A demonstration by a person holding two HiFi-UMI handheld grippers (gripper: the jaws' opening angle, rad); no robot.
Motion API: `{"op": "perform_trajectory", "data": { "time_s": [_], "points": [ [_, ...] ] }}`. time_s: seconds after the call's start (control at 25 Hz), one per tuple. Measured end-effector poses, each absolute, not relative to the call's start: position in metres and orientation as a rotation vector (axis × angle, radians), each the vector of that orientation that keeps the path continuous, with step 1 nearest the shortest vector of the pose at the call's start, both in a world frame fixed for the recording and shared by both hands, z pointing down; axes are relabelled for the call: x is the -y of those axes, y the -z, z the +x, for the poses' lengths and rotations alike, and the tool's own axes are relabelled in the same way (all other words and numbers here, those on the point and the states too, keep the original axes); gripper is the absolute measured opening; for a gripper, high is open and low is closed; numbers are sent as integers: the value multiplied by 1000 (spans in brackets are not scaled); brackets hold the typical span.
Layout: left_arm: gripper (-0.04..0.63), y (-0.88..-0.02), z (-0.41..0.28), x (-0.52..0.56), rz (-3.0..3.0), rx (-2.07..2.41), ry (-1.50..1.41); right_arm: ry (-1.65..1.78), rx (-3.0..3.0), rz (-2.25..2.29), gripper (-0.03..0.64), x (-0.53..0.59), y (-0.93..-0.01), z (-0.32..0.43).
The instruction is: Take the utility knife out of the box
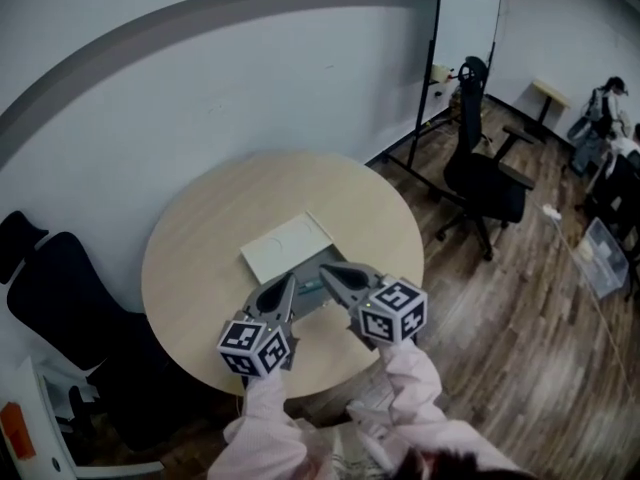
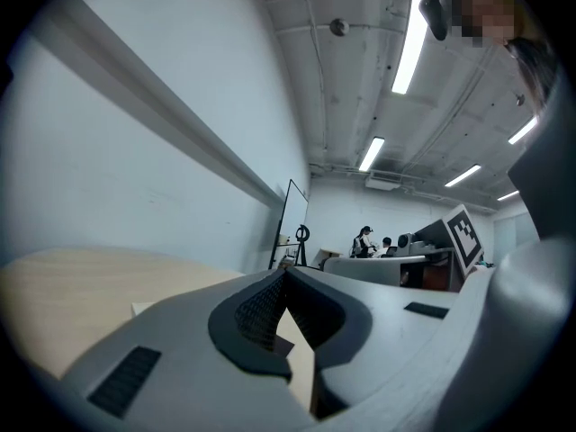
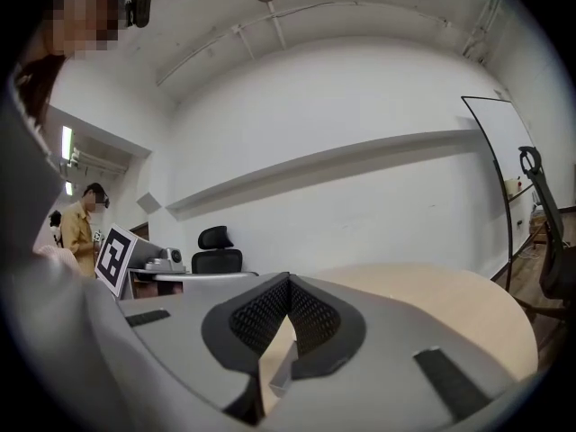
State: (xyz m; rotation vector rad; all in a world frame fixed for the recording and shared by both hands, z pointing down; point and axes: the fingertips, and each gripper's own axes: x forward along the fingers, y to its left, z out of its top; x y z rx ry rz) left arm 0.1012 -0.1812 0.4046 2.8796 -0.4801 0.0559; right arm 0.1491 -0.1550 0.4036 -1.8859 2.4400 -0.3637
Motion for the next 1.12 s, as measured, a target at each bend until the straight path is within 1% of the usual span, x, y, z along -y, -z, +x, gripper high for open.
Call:
{"op": "perform_trajectory", "data": {
  "time_s": [0.32,1.12],
  "points": [
    [6,-416,104,180,2833,585,-48,397,-2533,-1790,-3,164,-416,152],
    [6,-472,111,219,2706,577,-193,652,-2568,-1779,-3,216,-475,155]
  ]
}}
